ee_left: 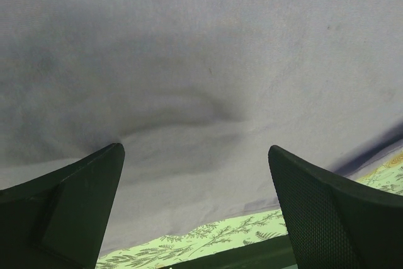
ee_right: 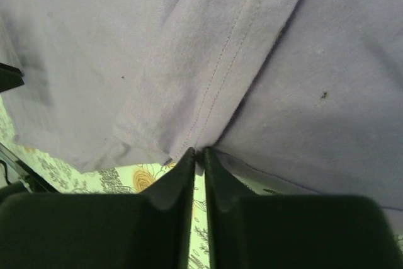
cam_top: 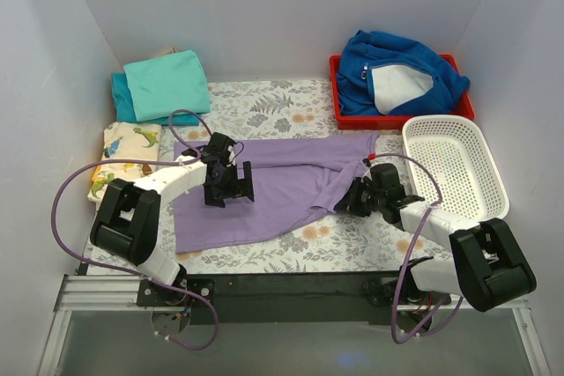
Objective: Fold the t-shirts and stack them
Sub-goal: Fold the tshirt
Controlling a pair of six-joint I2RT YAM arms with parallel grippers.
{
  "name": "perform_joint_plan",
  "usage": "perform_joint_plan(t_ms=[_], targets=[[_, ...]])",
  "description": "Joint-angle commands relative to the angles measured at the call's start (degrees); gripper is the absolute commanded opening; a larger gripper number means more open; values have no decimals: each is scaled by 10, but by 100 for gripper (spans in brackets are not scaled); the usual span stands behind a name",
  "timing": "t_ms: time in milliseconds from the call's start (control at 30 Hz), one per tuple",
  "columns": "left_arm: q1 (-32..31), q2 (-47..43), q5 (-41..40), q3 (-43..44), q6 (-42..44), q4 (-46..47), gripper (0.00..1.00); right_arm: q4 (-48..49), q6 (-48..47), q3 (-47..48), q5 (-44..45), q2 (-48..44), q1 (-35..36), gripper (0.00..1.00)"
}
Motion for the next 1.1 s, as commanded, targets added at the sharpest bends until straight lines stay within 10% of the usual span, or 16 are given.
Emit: perform_joint_plan(t_ms=[0, 1067], targets=[[-3, -26, -13, -6, -5, -8, 98, 29, -8, 13, -6, -4, 3, 10], [-3, -105, -99, 43, -50, -115, 98, 7, -169, 257, 85, 151, -18, 1]])
